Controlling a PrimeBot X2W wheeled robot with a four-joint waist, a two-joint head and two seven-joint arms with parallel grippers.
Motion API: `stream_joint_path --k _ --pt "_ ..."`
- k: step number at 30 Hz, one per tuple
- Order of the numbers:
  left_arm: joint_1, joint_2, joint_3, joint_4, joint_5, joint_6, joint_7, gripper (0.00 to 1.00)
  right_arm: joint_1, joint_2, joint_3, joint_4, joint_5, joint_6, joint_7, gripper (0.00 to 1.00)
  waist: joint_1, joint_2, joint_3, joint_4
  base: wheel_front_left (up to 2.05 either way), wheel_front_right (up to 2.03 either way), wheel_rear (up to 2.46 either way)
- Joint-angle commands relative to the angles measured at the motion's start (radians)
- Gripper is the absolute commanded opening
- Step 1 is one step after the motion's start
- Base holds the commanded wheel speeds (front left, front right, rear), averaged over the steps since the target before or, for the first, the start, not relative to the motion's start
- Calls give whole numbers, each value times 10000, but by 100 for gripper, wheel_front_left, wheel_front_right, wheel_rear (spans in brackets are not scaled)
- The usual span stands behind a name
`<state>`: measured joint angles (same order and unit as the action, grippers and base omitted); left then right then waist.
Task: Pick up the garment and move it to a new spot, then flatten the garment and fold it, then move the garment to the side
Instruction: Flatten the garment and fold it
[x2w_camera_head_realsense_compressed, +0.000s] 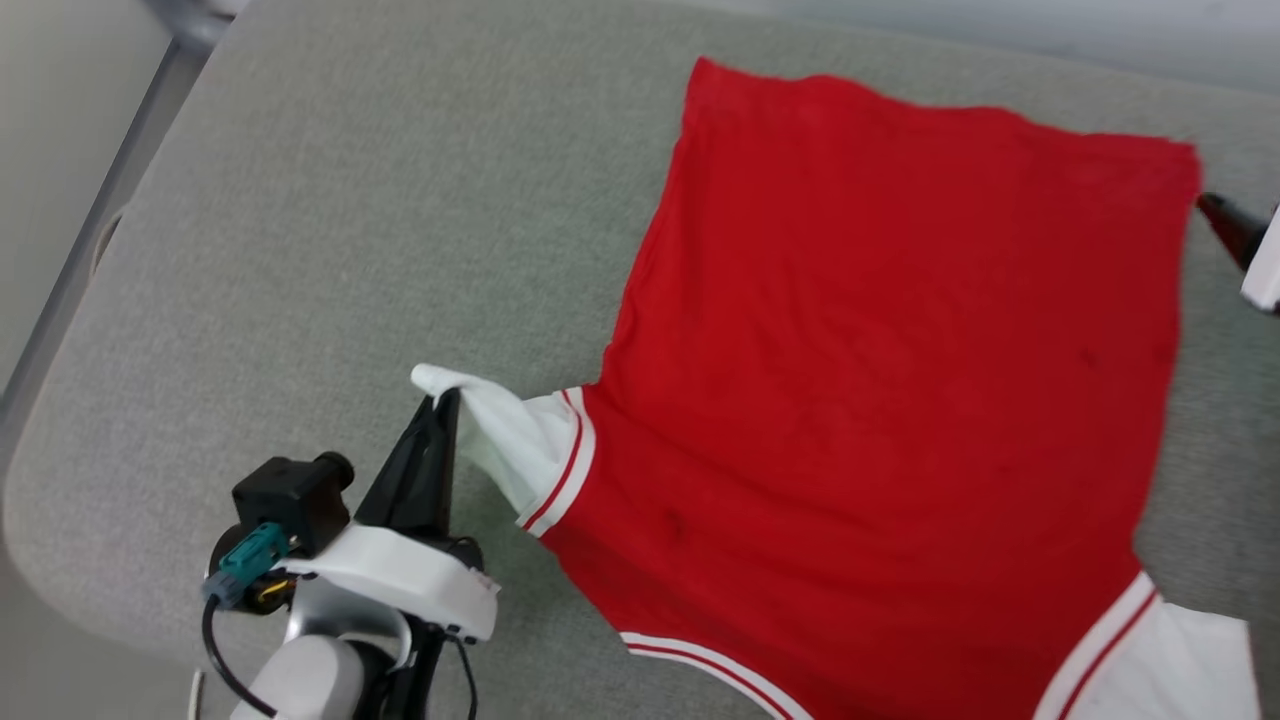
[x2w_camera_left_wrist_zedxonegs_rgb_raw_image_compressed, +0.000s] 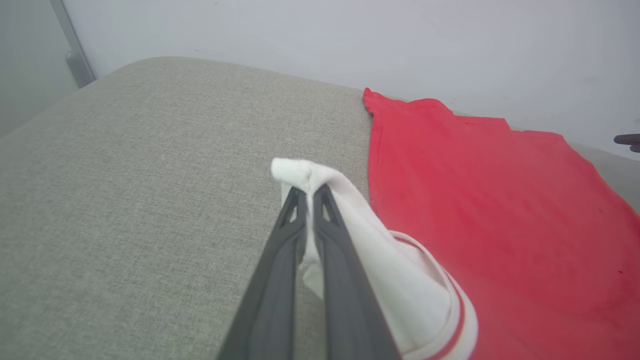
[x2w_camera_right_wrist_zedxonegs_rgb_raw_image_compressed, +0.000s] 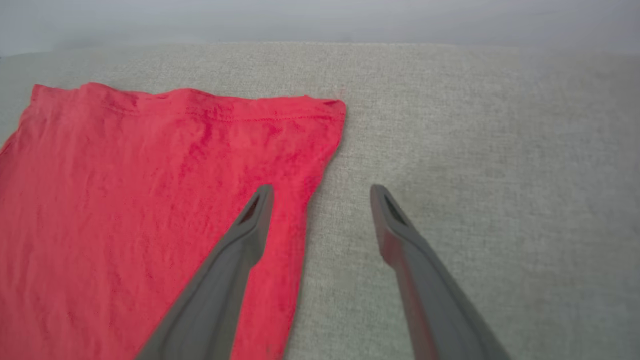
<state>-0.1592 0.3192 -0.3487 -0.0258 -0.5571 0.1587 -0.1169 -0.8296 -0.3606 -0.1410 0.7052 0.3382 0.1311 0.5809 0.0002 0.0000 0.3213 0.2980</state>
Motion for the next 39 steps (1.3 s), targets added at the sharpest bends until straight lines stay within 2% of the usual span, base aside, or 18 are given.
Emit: stream_joint_path --k 1,9,15,16,17,18,23,29,34,39 --pt "-260 -113 -78 53 47 -84 -123 0 -452 -145 91 256 -192 -7 255 100 -2 0 563 513 0 0 0" --pt "-786 -560 -366 400 -66 -421 -524 0 -1792 -351 438 1126 -827 -7 978 100 -2 0 1420 1021 0 0 0" --pt "-969 -578 -396 749 -80 -584 -757 0 -1527 -192 737 2255 -752 -7 2161 100 -2 0 1719 1085 0 0 0" --pt "-977 -572 -376 777 -94 -588 -782 0 -1422 -179 703 2475 -725 -7 2455 44 -2 0 1719 1066 0 0 0" --pt "-992 -576 -367 805 -99 -597 -806 0 -1313 -172 650 2676 -686 -7 2684 4 -2 0 1708 1054 0 0 0" --pt "-1012 -582 -365 835 -94 -594 -804 0 -1226 -177 580 2819 -643 -9 2873 0 -2 0 1691 1050 0 0 0" --pt "-1086 -572 -375 963 -173 -624 -824 0 -1475 -489 482 2632 -706 -10 2813 0 -2 0 1561 1015 0 0 0" --pt "-757 -330 -248 1264 -173 -487 -780 0 -1366 -800 681 1780 -451 -14 2016 0 -2 0 909 585 0 0 0" --pt "-388 -93 -17 1457 -208 -130 -637 0 -294 -731 881 920 97 -12 1440 0 -2 0 115 -103 0 0 0" --pt "40 219 156 1525 -367 34 -272 0 1443 -614 846 -105 802 -12 930 0 -2 0 -693 -795 0 0 0"
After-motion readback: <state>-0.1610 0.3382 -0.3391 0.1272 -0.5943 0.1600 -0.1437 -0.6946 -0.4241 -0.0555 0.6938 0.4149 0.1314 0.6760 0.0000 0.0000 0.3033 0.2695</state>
